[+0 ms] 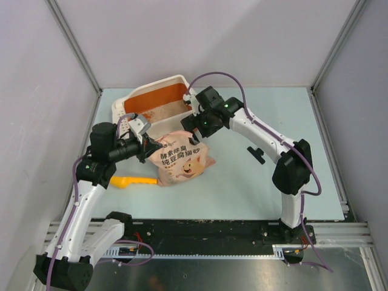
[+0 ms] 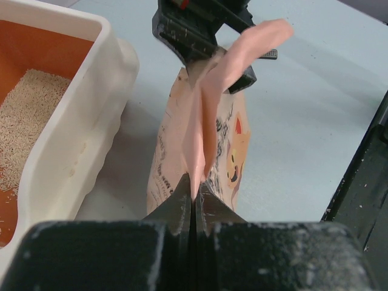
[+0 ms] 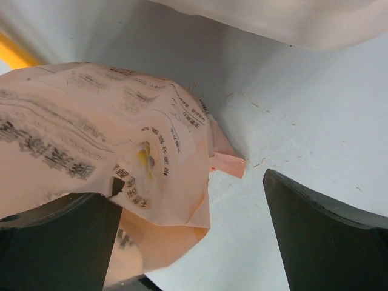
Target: Fill the litter box with clean litter
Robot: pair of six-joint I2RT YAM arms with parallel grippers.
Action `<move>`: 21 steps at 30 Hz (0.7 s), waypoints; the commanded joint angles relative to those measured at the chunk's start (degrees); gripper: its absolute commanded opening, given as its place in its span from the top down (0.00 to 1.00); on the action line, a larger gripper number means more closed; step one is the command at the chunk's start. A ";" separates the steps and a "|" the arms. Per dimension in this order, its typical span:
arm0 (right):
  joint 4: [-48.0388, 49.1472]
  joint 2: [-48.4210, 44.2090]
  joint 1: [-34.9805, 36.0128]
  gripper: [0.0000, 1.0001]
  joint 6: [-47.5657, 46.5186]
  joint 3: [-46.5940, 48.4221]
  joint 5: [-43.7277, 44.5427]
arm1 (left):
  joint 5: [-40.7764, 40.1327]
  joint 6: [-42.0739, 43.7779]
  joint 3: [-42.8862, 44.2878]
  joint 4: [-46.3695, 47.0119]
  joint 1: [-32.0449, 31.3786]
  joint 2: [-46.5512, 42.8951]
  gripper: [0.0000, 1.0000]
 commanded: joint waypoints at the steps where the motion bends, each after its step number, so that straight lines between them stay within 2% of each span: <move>1: -1.23 -2.17 6.59 0.00 -2.51 0.93 11.35 | 3.22 -3.18 1.52 7.25 -0.09 -0.81 1.00; 3: -0.88 -3.13 8.09 0.01 -5.58 -0.03 18.04 | 3.04 -3.00 1.43 7.34 -0.09 -0.99 1.00; 7: 0.35 -5.24 8.80 0.00 -9.89 -4.86 23.32 | 2.78 -2.83 0.47 7.51 -0.09 -1.60 1.00; 10: 1.59 -7.09 7.31 0.00 -12.97 -5.05 28.32 | 2.87 -3.00 0.29 7.51 -0.09 -1.95 1.00; 16: 2.82 -9.03 3.27 0.00 -17.89 -2.15 32.99 | 2.86 -3.00 0.03 7.60 -0.09 -2.04 1.00; 21: 3.17 -9.47 2.91 0.00 -17.29 0.48 31.77 | 3.57 -3.18 0.46 7.60 -0.18 -1.25 1.00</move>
